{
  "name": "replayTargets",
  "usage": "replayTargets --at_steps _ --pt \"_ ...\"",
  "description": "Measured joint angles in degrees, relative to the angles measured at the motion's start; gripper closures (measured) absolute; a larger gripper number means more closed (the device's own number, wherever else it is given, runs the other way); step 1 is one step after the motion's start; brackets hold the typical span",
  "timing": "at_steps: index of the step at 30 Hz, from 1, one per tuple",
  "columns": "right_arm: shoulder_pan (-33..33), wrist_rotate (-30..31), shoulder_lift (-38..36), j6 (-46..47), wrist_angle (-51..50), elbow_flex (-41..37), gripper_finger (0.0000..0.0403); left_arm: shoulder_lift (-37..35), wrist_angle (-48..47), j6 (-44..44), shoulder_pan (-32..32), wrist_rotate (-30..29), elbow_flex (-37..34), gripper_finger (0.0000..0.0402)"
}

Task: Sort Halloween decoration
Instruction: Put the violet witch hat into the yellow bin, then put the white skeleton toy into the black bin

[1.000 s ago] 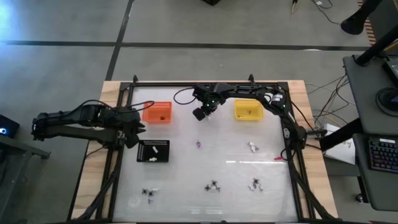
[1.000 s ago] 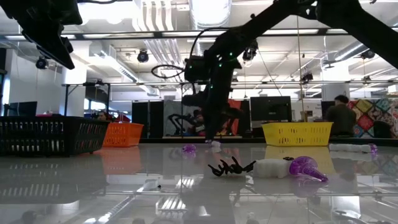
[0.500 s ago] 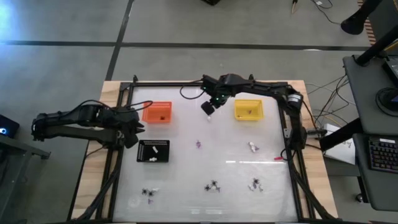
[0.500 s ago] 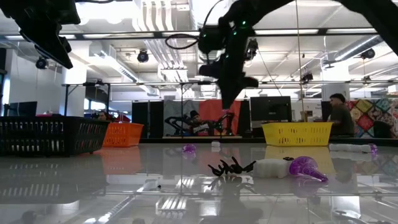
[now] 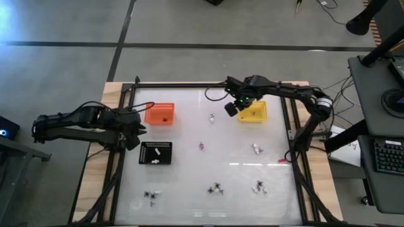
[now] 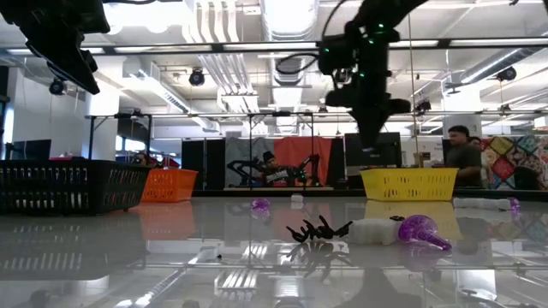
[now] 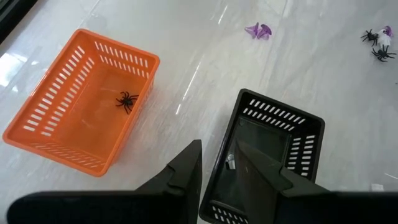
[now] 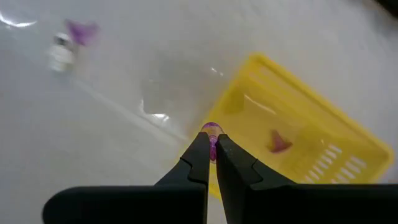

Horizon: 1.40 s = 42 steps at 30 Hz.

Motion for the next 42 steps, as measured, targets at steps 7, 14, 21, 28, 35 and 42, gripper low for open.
replayTargets --at_steps 7,14,21,28,35,42 --pt "-3.31 -0.11 -3.53 0.47 1.75 -8.48 0.0394 0.07 0.03 0.00 0.01 0.02 0.00 0.0325" --pt "-4.28 -0.17 -3.22 1.81 1.95 -11.83 0.0394 0.07 0.05 0.00 -0.01 0.00 0.00 0.0325" --pt "-4.26 -0.09 -3.22 3.75 2.32 -12.64 0.0372 0.07 0.07 -0.02 0.01 0.00 0.00 0.0325" --pt "-4.00 2.88 -3.20 3.77 2.32 -11.66 0.0315 0.07 0.07 0.00 0.01 0.00 0.00 0.0325" --pt "-4.00 2.85 -3.20 3.77 2.28 -10.07 0.0276 0.07 1.74 -0.21 0.01 0.00 0.00 0.0325" --pt "-3.48 2.71 -3.22 3.87 2.22 -6.11 0.0266 0.88 2.61 -7.26 -0.01 7.03 0.00 0.0325"
